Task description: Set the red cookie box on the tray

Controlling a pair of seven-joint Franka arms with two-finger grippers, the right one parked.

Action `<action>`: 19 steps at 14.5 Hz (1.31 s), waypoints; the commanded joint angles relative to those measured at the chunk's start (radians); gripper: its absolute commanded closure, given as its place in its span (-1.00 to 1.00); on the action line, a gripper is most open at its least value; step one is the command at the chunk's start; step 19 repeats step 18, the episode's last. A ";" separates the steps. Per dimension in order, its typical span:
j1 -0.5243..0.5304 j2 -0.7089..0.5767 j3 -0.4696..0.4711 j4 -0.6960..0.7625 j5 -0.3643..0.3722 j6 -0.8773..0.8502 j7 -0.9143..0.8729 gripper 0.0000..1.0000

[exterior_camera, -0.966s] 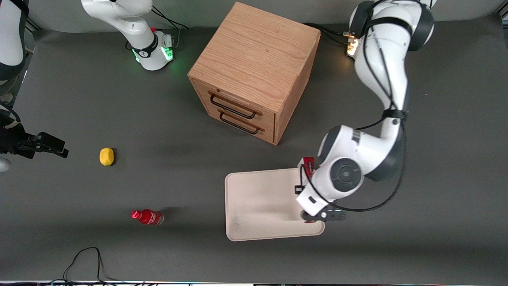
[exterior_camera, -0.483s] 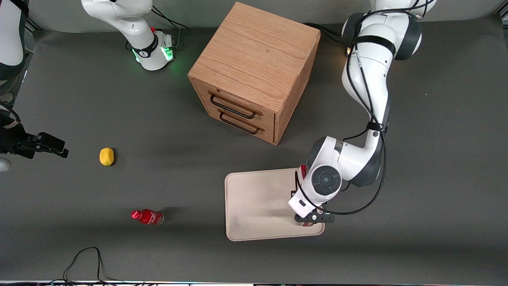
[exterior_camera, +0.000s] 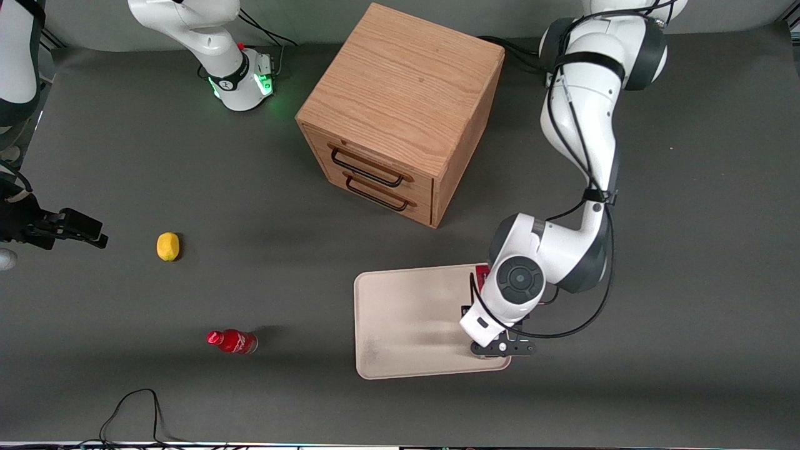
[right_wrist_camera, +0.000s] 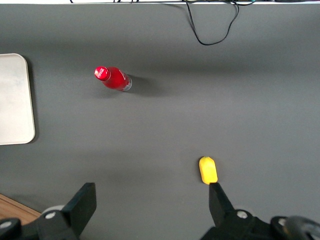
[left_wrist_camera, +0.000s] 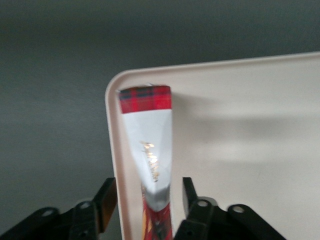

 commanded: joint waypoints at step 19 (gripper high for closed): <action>0.395 -1.108 -0.073 -0.816 0.194 -0.377 0.307 -1.00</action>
